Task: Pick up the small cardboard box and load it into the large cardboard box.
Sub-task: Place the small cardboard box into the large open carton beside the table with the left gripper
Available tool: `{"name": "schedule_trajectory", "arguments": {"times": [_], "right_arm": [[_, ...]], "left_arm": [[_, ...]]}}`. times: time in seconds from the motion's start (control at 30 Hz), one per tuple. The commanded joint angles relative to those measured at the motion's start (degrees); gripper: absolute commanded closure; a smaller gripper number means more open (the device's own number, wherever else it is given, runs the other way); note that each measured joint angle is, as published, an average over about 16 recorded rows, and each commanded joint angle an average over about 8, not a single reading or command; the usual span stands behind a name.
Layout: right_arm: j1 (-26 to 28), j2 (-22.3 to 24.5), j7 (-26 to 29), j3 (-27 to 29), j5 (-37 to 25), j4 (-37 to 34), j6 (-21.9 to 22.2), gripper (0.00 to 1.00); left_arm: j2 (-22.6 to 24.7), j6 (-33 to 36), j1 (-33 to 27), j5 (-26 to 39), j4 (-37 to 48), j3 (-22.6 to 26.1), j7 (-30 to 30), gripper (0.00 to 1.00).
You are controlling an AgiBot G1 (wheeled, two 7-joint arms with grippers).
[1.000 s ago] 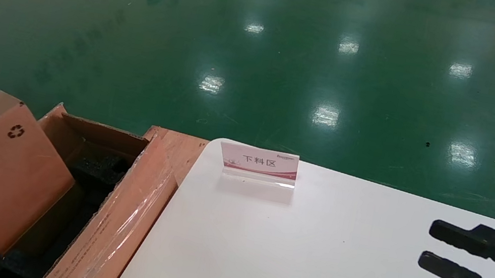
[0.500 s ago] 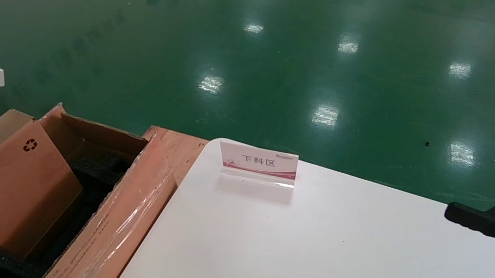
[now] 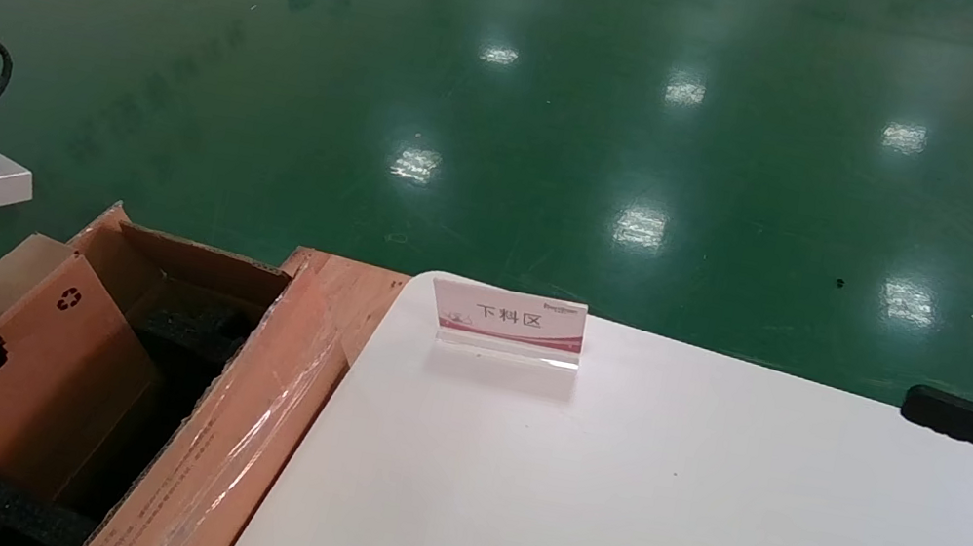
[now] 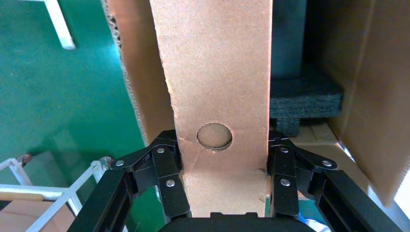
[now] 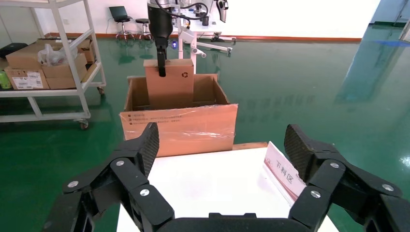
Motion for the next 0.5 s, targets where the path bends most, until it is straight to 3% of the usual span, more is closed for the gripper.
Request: {"name": "schedule_trajectory", "arguments": {"times": [0.03, 0.5], "right_arm": [[0.0, 0.0, 0.0, 0.0, 0.0, 0.0, 0.0, 0.0], [0.0, 0.0, 0.0, -0.1, 0.0, 0.0, 0.0, 0.0]], "left_arm": [[0.0, -0.6, 1.4, -0.3, 1.2, -0.2, 0.4, 1.0], [1.7, -2.6, 7.1, -0.8, 6.9, -1.1, 3.7, 1.0]]}}
